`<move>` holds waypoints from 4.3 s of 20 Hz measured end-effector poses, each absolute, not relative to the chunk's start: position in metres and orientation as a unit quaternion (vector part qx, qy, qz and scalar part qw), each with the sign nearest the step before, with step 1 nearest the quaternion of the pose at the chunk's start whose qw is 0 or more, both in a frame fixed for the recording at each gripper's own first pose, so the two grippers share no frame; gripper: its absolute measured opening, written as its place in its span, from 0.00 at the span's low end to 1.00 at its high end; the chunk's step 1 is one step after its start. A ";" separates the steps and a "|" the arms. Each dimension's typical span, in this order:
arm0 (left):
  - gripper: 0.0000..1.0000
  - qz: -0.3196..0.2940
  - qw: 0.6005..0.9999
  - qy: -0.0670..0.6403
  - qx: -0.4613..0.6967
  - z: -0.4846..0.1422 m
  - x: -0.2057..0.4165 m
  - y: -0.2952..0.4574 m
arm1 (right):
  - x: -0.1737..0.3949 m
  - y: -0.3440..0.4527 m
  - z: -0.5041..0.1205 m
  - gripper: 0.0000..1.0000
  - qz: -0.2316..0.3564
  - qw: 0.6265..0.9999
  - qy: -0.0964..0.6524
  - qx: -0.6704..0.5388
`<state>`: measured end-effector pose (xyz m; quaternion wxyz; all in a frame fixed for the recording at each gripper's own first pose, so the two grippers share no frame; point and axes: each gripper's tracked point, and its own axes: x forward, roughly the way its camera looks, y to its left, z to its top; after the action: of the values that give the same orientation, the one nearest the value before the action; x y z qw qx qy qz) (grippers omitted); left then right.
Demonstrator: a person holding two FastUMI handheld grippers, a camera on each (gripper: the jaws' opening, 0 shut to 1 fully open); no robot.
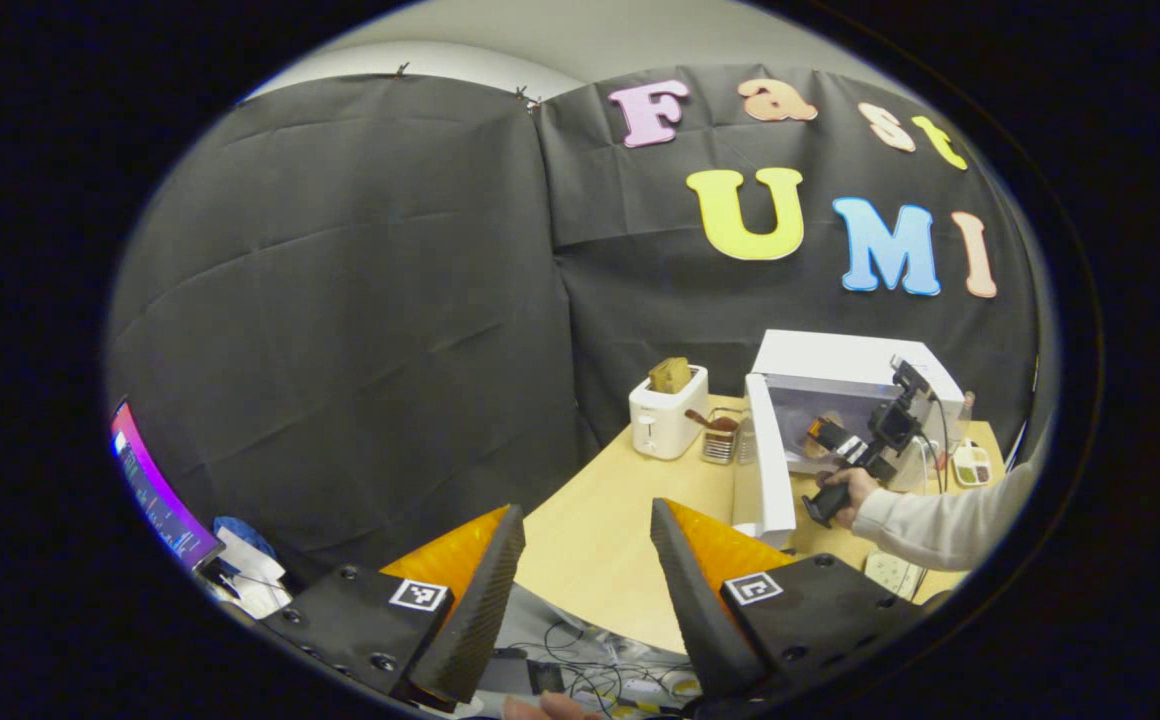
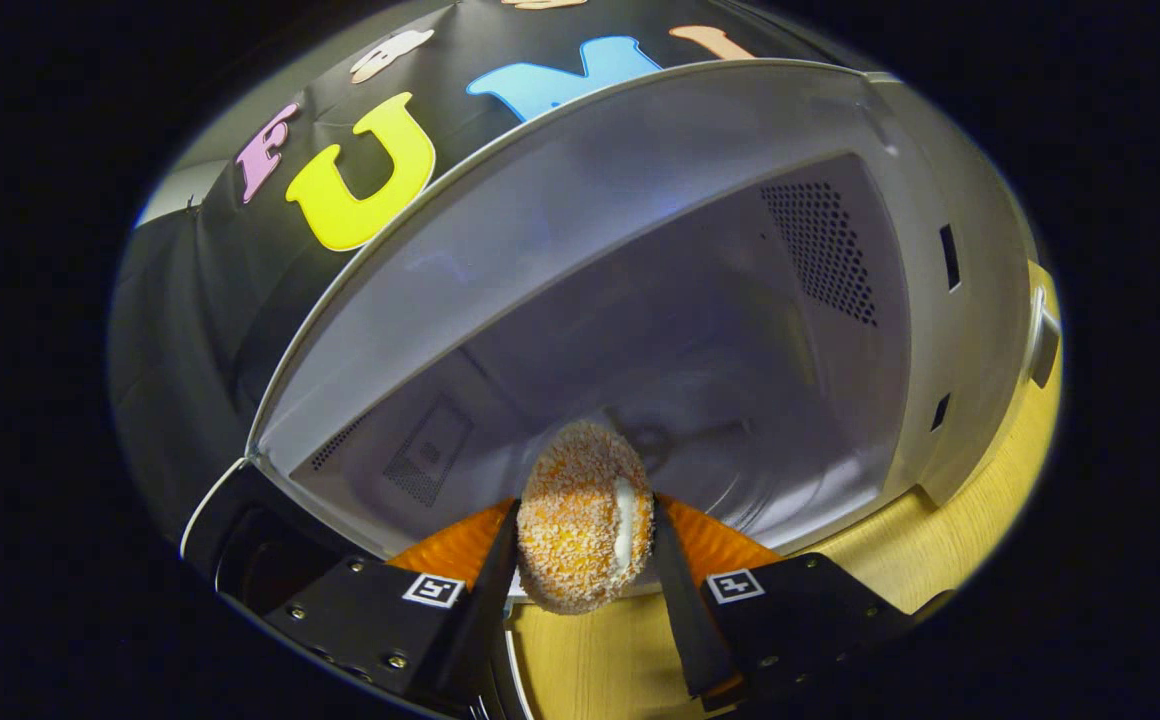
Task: Open the microwave oven with the left hand, put the food in, and close the microwave oven.
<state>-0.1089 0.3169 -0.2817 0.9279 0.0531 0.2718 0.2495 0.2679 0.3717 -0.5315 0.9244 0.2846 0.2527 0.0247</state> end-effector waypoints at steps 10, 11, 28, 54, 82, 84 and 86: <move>0.85 0.249 0.925 0.284 0.051 -0.289 -0.111 0.316 | 0.287 0.360 -0.557 0.78 -0.022 0.933 0.254 0.256; 0.84 0.250 0.924 0.285 0.050 -0.290 -0.112 0.317 | 0.288 0.357 -0.557 0.74 -0.027 0.933 0.253 0.254; 0.85 0.277 0.924 0.257 0.057 -0.274 -0.139 0.317 | 0.281 0.354 -0.550 0.98 -0.042 0.929 0.259 0.262; 0.89 0.149 0.976 0.157 0.001 -0.284 -0.187 0.356 | 0.053 0.267 -0.402 0.98 0.033 0.960 0.239 0.140; 0.90 0.020 0.969 0.246 0.025 -0.462 0.009 0.313 | -0.089 0.199 -0.210 0.98 0.281 0.889 0.147 0.331; 0.90 0.005 0.965 0.263 0.011 -0.487 0.026 0.310 | -0.076 0.199 -0.209 0.97 0.259 0.895 0.148 0.332; 0.82 -0.002 0.959 0.282 0.002 -0.506 0.030 0.309 | -0.068 0.196 -0.206 0.97 0.234 0.902 0.149 0.330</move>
<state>0.0304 0.3092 -0.5059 0.9593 0.0016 0.2823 -0.0025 -0.0675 0.1958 -0.2063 0.9021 0.3305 0.1491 0.2340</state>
